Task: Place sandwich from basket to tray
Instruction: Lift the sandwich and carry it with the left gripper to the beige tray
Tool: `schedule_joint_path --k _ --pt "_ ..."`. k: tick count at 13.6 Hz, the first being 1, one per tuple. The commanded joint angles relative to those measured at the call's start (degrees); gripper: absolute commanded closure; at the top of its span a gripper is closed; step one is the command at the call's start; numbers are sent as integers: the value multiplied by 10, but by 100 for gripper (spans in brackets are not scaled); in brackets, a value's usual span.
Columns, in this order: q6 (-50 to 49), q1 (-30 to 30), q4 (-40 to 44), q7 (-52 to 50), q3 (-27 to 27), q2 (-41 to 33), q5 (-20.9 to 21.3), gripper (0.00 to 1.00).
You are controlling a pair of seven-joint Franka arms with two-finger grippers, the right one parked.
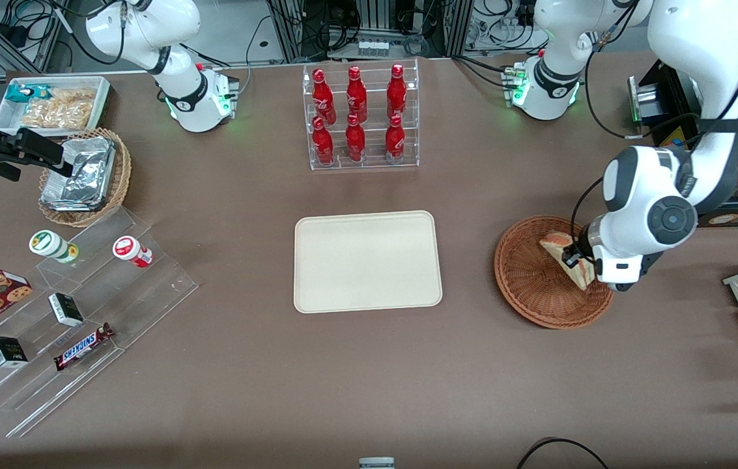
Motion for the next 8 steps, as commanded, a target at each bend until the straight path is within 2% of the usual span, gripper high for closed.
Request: schedule_joint_path --k 1,4,8 --pt "-36 -12 28 51 -17 3 0 95" --pt "-33 -59 45 55 -25 10 0 93" --pt "-29 -153 111 54 -25 70 0 92"
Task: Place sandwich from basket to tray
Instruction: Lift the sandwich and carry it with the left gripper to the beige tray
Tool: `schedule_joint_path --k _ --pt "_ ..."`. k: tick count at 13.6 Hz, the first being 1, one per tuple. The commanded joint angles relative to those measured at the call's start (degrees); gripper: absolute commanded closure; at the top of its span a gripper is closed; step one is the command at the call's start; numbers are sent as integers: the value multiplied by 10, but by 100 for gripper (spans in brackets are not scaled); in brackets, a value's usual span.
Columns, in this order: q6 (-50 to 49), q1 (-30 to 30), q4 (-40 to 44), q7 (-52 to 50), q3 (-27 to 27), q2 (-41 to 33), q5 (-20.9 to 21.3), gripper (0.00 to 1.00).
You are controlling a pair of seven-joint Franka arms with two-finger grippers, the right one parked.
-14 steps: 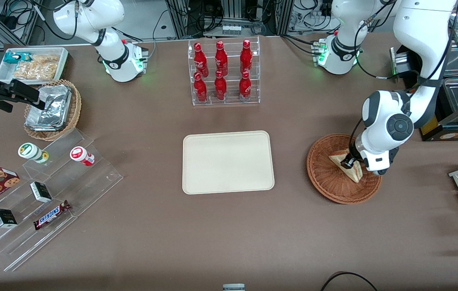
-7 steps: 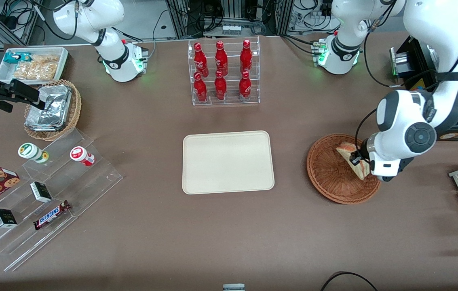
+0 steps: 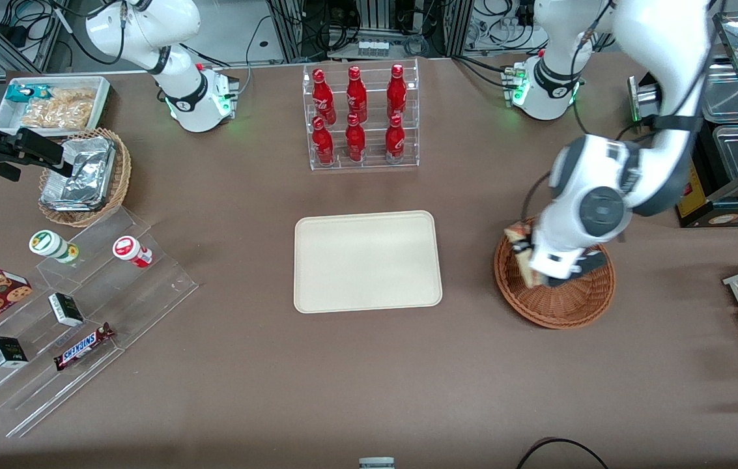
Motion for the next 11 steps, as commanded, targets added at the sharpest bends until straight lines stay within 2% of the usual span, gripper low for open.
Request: schedule_joint_path --k 1,4,7,11 --pt "-7 -57 78 7 4 60 0 92" --pt "7 -117 133 -9 4 107 -3 92" --pt "21 -168 182 -67 4 153 0 92" --pt "80 -229 205 -107 5 197 1 92"
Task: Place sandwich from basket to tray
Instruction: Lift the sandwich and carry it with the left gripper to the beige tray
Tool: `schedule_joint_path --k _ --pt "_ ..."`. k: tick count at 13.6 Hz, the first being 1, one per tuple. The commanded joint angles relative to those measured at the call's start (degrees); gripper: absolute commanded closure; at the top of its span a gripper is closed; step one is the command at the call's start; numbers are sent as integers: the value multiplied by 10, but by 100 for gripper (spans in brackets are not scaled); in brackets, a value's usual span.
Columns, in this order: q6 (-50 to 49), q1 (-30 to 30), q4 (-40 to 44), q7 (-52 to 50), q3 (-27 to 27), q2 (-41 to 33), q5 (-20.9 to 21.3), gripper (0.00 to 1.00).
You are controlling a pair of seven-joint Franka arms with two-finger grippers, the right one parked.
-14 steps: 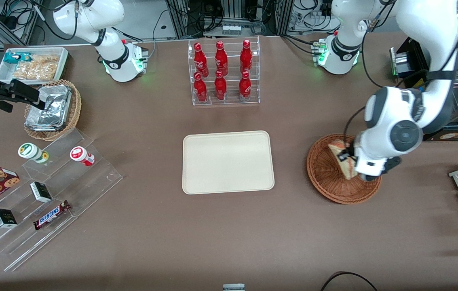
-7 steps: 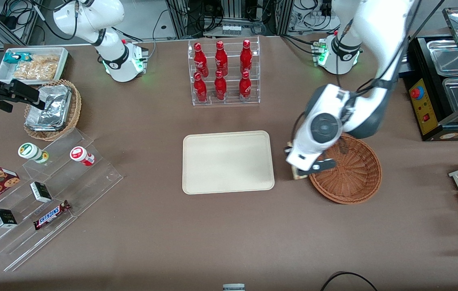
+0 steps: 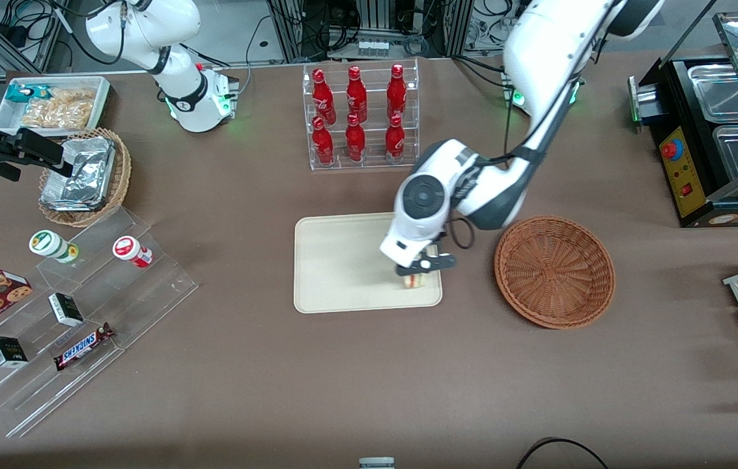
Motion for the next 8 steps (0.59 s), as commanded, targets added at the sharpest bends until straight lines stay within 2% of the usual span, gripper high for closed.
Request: schedule_joint_path --k 1,5,8 --pt "37 -47 29 -41 8 39 3 92" --pt "44 -66 73 -86 9 85 35 92" --pt "45 -80 84 -95 9 98 36 92"
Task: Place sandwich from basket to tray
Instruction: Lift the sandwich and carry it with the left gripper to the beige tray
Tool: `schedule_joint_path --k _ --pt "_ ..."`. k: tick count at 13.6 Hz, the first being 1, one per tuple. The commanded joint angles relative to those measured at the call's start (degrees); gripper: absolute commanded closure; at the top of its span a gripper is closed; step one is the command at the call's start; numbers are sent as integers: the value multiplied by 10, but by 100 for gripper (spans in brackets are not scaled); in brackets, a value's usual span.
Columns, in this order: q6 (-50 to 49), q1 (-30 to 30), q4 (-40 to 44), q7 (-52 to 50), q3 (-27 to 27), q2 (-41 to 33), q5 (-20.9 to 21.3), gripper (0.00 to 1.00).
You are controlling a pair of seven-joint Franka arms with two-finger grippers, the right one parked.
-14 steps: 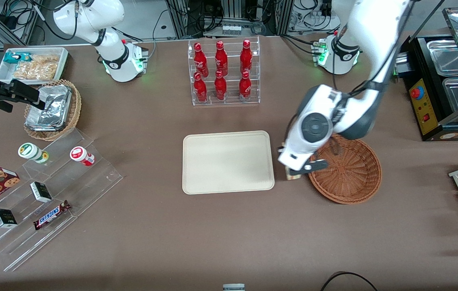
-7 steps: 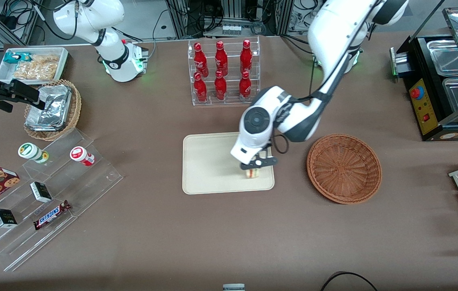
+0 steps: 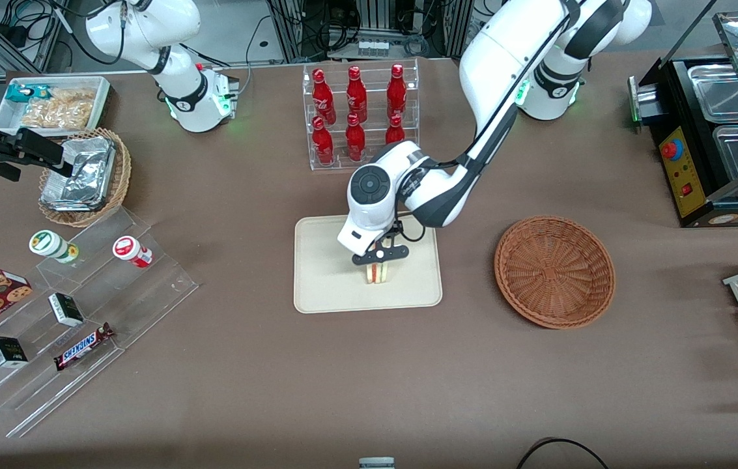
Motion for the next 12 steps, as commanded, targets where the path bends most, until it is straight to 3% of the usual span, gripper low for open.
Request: schedule_joint_path --k 1,2,3,4,12 --pt "-4 -14 33 -21 7 19 12 92" --pt "-5 -14 36 -21 7 23 12 90" --pt "-3 -13 36 -22 7 24 11 67" --pt "-3 -12 36 -22 7 21 9 1" --pt "-36 32 35 -13 7 -25 5 0"
